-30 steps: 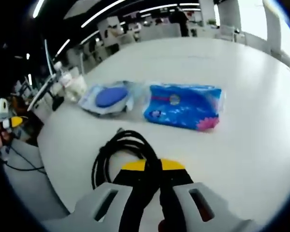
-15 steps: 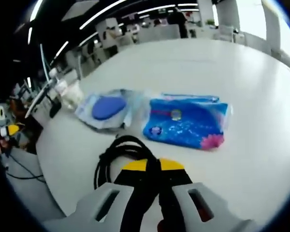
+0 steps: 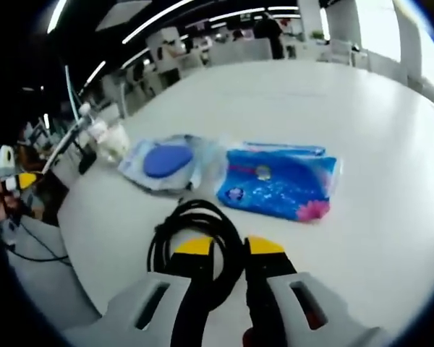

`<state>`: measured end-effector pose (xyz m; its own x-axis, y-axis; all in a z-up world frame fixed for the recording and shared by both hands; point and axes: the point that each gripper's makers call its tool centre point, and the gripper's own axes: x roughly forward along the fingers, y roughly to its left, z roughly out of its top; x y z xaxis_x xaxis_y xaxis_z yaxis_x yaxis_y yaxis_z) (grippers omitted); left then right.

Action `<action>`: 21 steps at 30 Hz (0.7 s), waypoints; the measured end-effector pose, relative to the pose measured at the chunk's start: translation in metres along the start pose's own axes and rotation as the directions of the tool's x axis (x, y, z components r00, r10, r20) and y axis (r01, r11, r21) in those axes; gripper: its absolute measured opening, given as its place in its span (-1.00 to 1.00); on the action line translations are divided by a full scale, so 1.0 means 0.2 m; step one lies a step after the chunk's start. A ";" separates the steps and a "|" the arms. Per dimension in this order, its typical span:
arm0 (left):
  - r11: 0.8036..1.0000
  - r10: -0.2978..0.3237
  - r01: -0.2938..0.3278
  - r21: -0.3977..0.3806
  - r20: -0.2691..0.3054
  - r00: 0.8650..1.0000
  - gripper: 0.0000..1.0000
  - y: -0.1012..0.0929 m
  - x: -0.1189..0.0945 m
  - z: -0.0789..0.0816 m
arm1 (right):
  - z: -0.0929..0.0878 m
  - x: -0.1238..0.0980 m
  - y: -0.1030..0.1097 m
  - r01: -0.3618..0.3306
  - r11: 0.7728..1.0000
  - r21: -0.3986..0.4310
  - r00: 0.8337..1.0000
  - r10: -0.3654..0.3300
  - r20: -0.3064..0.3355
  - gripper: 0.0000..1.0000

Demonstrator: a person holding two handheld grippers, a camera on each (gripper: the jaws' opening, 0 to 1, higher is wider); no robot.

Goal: Arrange the tabletop items into an orderly group along one side of the table until the central work area is clear of visible clutter.

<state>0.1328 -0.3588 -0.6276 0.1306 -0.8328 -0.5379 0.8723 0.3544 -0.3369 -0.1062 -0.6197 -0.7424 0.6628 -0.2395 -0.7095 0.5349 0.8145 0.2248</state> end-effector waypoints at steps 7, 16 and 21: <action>1.000 -0.007 0.006 0.020 0.013 1.000 -0.31 0.00 0.04 0.07 | 0.07 -0.09 0.01 -0.003 1.000 -0.021 0.999 0.003 0.043 -0.64; 1.000 -0.005 0.005 0.007 0.057 0.998 -0.29 0.00 0.05 0.18 | 0.09 -0.27 0.13 -0.031 0.997 -0.072 0.994 0.039 0.104 -0.43; 1.000 0.005 -0.006 0.014 0.068 0.998 -0.27 0.01 0.04 0.20 | 0.07 -0.41 0.17 -0.004 0.999 -0.035 0.988 0.009 0.154 -0.37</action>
<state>0.1545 -0.3810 -0.6017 0.1670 -0.8577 -0.4862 0.8778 0.3539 -0.3228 -0.1340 -0.5800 -0.6675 0.7404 -0.3106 -0.5961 0.5137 0.8334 0.2038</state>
